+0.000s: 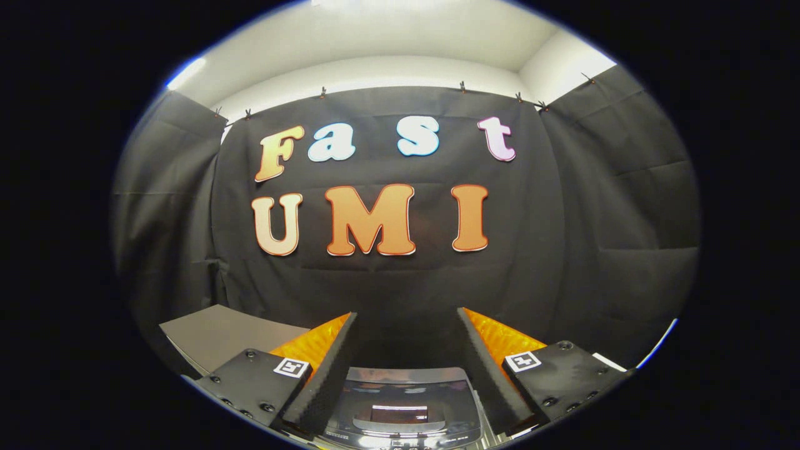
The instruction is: Put the clothes into the washing machine and then close the washing machine lid.
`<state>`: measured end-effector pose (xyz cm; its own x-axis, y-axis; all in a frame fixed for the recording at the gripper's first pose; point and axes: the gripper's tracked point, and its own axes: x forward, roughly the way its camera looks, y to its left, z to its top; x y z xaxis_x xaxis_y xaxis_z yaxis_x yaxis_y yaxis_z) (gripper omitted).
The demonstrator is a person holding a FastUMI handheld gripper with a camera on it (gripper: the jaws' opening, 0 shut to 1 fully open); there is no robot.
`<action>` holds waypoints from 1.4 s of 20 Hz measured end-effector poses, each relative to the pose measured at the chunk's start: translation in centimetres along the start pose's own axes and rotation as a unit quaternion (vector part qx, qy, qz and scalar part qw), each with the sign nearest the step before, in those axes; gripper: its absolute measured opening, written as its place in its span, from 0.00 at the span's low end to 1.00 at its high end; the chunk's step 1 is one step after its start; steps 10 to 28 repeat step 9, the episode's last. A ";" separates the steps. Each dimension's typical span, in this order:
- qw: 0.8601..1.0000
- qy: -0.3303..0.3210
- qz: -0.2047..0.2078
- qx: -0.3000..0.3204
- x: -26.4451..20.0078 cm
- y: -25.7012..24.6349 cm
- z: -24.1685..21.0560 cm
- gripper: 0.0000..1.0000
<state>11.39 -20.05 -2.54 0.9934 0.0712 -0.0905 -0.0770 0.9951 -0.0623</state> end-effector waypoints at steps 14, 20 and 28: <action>1.000 0.003 -0.006 0.019 -2.4 -1.6 0.3 0.98; 1.000 0.003 -0.006 0.019 -2.4 -1.6 0.3 0.98; 1.000 0.003 -0.006 0.019 -2.4 -1.6 0.3 0.98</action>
